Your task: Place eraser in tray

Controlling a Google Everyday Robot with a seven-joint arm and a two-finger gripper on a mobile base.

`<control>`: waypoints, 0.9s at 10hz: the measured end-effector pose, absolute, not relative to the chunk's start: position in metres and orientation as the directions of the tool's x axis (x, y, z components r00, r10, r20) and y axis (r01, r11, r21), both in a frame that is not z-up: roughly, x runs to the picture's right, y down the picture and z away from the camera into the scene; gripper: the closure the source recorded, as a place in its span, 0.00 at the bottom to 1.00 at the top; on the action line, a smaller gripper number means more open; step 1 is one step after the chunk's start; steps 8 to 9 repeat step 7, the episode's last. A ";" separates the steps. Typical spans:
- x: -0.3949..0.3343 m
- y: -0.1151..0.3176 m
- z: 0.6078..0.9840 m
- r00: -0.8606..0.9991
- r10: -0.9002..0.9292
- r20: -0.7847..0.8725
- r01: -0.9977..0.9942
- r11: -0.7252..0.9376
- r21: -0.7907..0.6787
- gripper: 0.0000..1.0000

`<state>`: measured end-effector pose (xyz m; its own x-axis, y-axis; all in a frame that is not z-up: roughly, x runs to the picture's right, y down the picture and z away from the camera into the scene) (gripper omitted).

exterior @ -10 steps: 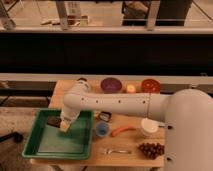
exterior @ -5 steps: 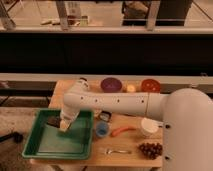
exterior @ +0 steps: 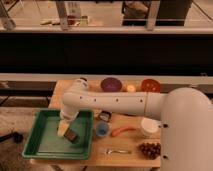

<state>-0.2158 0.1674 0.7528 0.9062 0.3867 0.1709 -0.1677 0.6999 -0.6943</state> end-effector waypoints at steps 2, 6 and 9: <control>-0.217 0.166 0.755 0.909 0.380 0.172 -0.165 0.706 -0.689 0.20; -0.230 0.149 0.751 0.926 0.332 0.179 -0.136 0.737 -0.663 0.20; -0.232 0.145 0.748 0.932 0.318 0.175 -0.130 0.742 -0.657 0.20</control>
